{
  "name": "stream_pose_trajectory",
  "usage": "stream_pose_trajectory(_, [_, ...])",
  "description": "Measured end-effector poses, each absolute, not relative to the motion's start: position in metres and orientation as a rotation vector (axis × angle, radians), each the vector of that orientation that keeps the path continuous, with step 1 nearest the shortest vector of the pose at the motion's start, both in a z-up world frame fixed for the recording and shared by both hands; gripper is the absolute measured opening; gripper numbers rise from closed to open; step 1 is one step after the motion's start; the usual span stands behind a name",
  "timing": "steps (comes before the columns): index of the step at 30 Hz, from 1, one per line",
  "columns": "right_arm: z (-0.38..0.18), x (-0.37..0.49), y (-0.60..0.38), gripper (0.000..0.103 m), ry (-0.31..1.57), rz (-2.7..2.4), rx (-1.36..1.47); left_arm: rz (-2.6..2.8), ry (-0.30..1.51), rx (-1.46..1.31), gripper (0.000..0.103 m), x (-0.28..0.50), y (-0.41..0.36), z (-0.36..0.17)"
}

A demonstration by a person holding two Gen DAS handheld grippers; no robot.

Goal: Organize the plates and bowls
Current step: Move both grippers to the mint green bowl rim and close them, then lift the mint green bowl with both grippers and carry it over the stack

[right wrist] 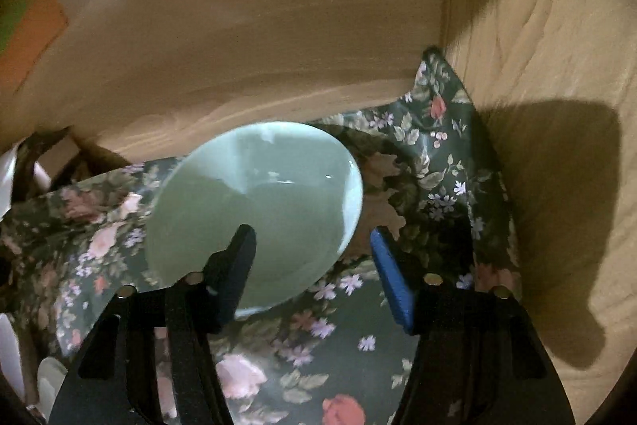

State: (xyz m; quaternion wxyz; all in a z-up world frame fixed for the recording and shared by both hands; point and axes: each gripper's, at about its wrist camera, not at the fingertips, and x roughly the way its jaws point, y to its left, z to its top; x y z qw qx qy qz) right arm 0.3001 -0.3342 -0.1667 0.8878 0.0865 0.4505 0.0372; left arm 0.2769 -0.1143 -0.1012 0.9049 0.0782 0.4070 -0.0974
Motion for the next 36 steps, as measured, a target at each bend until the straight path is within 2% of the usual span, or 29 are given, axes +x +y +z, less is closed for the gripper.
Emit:
stream_pose_trajectory(1, [-0.17, 0.303, -0.336, 0.044, 0.947, 0.079, 0.185, -0.203, 0.845, 0.165, 0.087, 0.28, -0.116, -0.103])
stream_pose_trajectory(2, [-0.173, 0.305, -0.337, 0.036, 0.955, 0.078, 0.189, -0.204, 0.852, 0.169, 0.087, 0.284, -0.118, -0.105])
stream_pose_trajectory(5, [-0.181, 0.311, -0.341, 0.028, 0.977, 0.086, 0.206, -0.205, 0.866, 0.177, 0.087, 0.292, -0.121, -0.11])
stream_pose_trajectory(6, [-0.183, 0.312, -0.342, 0.022, 0.984, 0.097, 0.215, -0.21, 0.873, 0.181, 0.087, 0.295, -0.123, -0.113])
stream_pose_trajectory(23, [-0.168, 0.26, -0.284, 0.019, 0.997, 0.264, 0.04, -0.215, 0.99, 0.16, 0.084, 0.316, -0.121, -0.148])
stream_pose_trajectory(29, [-0.172, 0.242, -0.276, 0.019, 1.02, 0.337, 0.074, -0.22, 1.069, 0.176, 0.063, 0.32, -0.124, -0.168])
stream_pose_trajectory(31, [-0.171, 0.243, -0.273, 0.02, 1.024, 0.353, 0.071, -0.224, 1.083, 0.188, 0.053, 0.321, -0.127, -0.173])
stream_pose_trajectory(36, [-0.171, 0.241, -0.275, 0.023, 1.023, 0.359, 0.116, -0.244, 1.109, 0.205, 0.037, 0.321, -0.132, -0.182])
